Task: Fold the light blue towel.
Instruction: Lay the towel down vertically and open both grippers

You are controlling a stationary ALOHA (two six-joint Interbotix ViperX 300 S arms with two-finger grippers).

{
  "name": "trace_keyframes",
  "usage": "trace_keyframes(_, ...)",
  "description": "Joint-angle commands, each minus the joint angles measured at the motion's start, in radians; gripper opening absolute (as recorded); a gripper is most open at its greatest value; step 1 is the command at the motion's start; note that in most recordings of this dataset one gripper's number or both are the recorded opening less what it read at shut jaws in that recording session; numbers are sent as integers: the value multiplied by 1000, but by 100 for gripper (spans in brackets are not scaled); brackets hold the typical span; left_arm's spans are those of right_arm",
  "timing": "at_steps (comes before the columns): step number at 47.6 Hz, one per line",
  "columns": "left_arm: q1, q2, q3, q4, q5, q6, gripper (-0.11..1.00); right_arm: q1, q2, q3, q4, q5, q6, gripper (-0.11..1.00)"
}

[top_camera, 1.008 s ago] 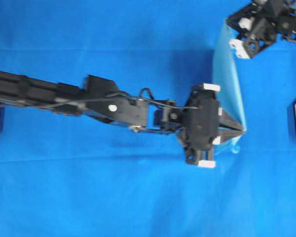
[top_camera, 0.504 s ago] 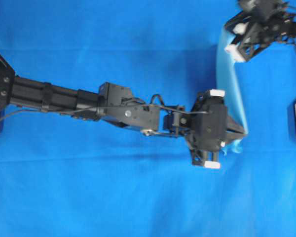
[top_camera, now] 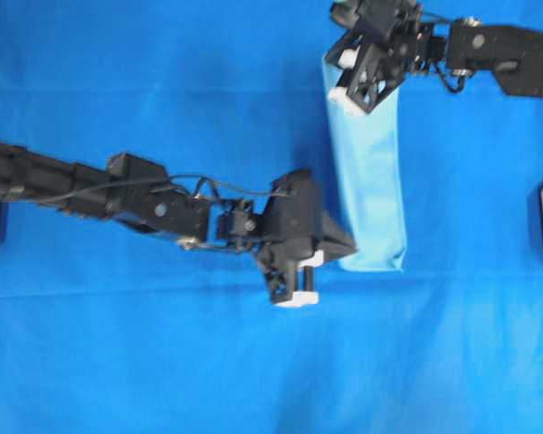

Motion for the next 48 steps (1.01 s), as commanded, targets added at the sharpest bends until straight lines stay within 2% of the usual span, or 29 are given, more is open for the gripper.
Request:
trace_keyframes(1, -48, -44, 5, 3, -11, -2, 1, -8, -6, -35, -3, -14, 6, 2)
trace_keyframes(14, -44, -46, 14, 3, -3, 0, 3, -3, 3, -35, 0, -20, 11, 2)
trace_keyframes(18, -43, -48, 14, 3, 3, 0, 15, -3, 5, -35, 3, -20, 12, 2)
trace_keyframes(21, -43, -49, 17, 3, 14, 3, 30, -2, 6, -37, 8, -18, 14, 3)
trace_keyframes(23, -41, -51, 17, 3, 25, 11, 40, 0, 6, -37, 9, -20, 14, 11)
trace_keyframes(27, -43, -58, 21, 3, 67, 15, 62, 8, 6, -37, 8, -14, 11, 37)
trace_keyframes(30, -41, -74, 25, 3, 107, 15, 72, 9, 3, -32, 8, -8, 9, 54)
trace_keyframes(34, -41, -103, 29, 3, 164, 15, 74, 11, -3, -29, 8, 12, 9, 67)
trace_keyframes(40, -44, -170, 52, 3, 244, 14, 73, 17, -40, -18, 8, 54, 5, 61)
trace_keyframes(48, -48, -291, 118, 3, 310, 15, 73, 37, -138, 26, 8, 89, 2, 62)
